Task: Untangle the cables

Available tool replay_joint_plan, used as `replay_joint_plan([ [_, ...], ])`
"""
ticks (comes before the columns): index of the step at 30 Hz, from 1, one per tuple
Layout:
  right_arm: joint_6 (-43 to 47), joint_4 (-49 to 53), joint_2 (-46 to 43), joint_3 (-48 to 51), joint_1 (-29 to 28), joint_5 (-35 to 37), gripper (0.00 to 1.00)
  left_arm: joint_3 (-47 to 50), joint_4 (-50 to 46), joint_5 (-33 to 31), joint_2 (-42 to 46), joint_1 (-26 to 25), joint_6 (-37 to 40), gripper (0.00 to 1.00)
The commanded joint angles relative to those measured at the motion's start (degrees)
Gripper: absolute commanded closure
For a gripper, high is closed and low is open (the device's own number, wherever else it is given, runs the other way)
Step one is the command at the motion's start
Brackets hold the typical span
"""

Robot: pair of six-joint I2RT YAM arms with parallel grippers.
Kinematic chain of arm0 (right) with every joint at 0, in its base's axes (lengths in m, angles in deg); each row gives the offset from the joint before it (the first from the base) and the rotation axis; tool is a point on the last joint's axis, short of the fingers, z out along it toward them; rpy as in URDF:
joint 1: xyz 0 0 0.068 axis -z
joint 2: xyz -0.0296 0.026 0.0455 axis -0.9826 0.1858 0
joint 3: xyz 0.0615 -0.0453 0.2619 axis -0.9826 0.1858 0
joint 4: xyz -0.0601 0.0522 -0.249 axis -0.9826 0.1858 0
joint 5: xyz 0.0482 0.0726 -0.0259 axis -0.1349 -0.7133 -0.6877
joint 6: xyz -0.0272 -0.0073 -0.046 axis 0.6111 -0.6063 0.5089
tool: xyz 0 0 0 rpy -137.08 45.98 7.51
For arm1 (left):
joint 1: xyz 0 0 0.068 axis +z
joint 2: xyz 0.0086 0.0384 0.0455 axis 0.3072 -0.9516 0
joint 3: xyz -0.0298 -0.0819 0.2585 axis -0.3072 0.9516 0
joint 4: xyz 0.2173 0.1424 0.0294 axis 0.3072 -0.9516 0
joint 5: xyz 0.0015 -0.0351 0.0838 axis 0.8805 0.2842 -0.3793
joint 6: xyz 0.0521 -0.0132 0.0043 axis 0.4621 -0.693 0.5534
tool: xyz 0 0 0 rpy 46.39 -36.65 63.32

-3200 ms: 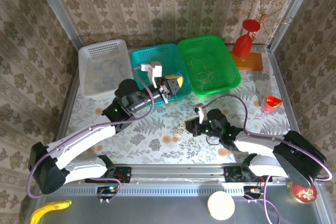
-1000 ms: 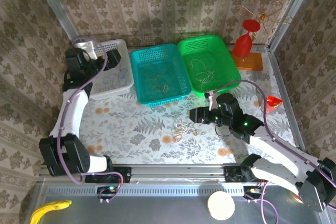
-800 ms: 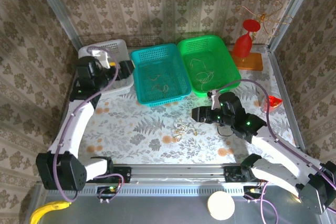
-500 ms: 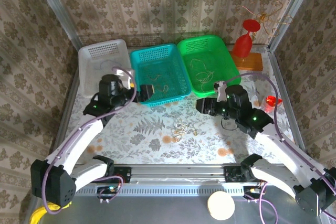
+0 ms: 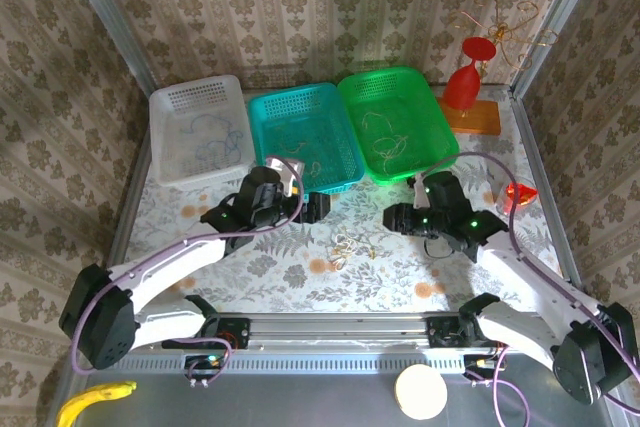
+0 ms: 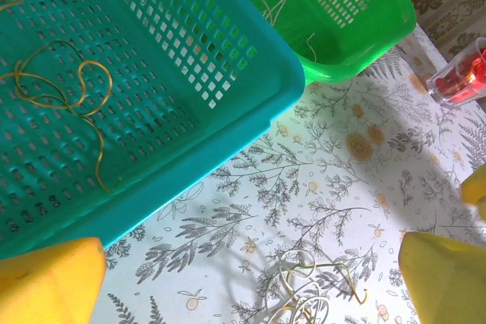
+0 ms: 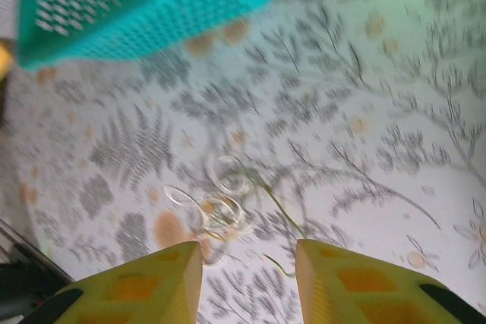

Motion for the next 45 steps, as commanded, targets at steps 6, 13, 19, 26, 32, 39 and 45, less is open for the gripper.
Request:
replay_joint_plan([
  [6, -1.65, -3.62, 4.05, 6.66, -6.14, 2.03, 0.62, 0.07, 5.21, -1.79, -1.10, -0.71, -2.87, 0.00],
  [13, -2.60, -6.35, 8.12, 7.30, -10.32, 4.95, 0.61, 0.74, 5.65, -2.01, -0.70, -0.72, -3.62, 0.00],
  [19, -2.62, -8.43, 11.80, 5.57, -12.66, 5.42, 0.60, 1.40, 6.34, -2.23, -0.22, -0.71, -4.19, 0.00],
  [26, -2.32, -8.23, 16.25, 2.53, -15.34, 9.24, 0.60, 1.57, 6.31, -2.13, 0.48, -0.71, -4.27, 0.00],
  [32, -2.27, -8.15, 19.03, 1.14, -15.90, 12.38, 0.61, 1.84, 6.34, -2.08, 1.17, -0.71, -4.38, 0.00],
  [39, -1.89, -9.49, 21.11, 0.52, -15.94, 13.04, 0.72, 2.06, 6.34, -2.22, 2.40, -0.70, -4.29, 0.00],
  [45, -1.24, -8.71, 20.64, -0.13, -15.98, 11.91, 1.00, 1.91, 6.02, -2.23, 2.90, -0.69, -3.95, 0.00],
])
